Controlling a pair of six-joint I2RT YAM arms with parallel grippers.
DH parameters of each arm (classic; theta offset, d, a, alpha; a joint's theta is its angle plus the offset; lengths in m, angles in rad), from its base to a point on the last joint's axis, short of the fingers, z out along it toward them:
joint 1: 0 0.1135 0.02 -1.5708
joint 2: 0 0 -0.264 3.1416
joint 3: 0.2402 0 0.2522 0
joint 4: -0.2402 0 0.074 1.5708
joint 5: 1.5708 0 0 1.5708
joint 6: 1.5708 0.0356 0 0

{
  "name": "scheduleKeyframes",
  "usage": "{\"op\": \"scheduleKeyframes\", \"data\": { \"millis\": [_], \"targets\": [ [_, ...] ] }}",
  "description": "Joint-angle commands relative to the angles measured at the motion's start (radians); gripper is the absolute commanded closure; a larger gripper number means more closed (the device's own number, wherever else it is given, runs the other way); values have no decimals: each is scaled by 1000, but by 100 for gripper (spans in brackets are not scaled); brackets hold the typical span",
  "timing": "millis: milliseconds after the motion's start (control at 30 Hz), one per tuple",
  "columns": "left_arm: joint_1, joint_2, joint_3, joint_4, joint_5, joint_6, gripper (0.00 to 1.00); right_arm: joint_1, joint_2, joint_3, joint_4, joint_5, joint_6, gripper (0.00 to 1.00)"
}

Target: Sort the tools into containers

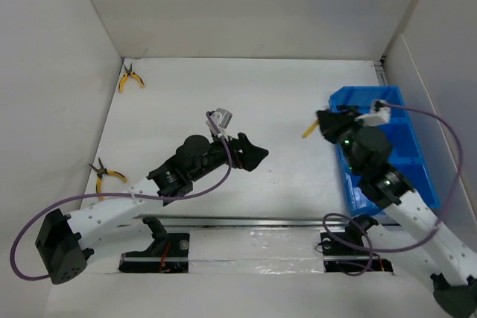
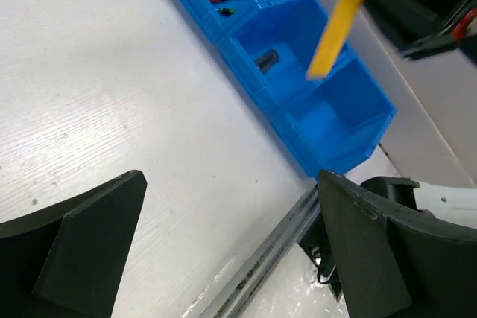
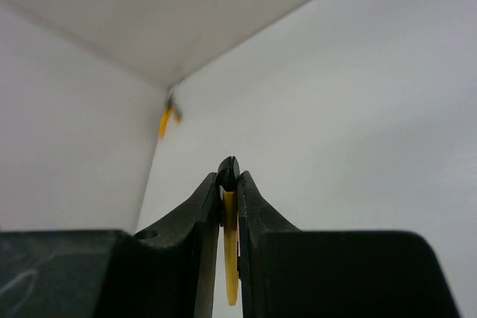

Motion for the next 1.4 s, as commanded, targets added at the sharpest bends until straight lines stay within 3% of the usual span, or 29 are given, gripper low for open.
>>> {"op": "scheduleKeyframes", "data": {
  "millis": [0,33,100,133,200,233,267,433,767,867,900,1000,1100,1367],
  "targets": [
    [30,-75,16,-70,-40,1,1,-192,-199,22,-216,126,-32,100],
    [42,-88,13,-88,-40,-10,1,-325,-236,12,-241,126,-35,100],
    [62,-112,-4,-93,-40,-21,1,-469,-273,27,-331,82,-40,100],
    [72,-120,-8,-95,-40,-25,1,-622,-263,36,-356,42,-49,100],
    [72,-131,-18,-98,-40,-24,1,-781,-183,39,-362,-168,-90,100],
    [72,-131,-18,-110,-79,-24,1,-861,-146,32,-344,-346,-101,100],
    [72,-132,-16,-118,-98,-24,1,-1009,-108,27,-333,-445,-109,100],
    [81,-137,-16,-151,-118,-15,1,-1263,59,-48,-235,-732,-186,100],
    [101,-137,-30,-155,-165,-22,1,-1292,164,-154,-115,-667,-140,100],
    [101,-140,-31,-162,-173,-24,1,-1312,182,-148,-123,-667,-129,86],
    [101,-140,-32,-162,-175,-27,1,-1312,192,-140,-123,-672,-129,70],
    [101,-148,-36,-165,-187,-31,1,-1331,198,-137,-123,-673,-123,54],
    [101,-146,-39,-167,-204,-42,1,-1354,192,-140,-123,-692,-124,48],
    [116,-95,-5,-188,-256,-59,1,-1374,20,-58,-182,-822,-150,45]
  ]
}}
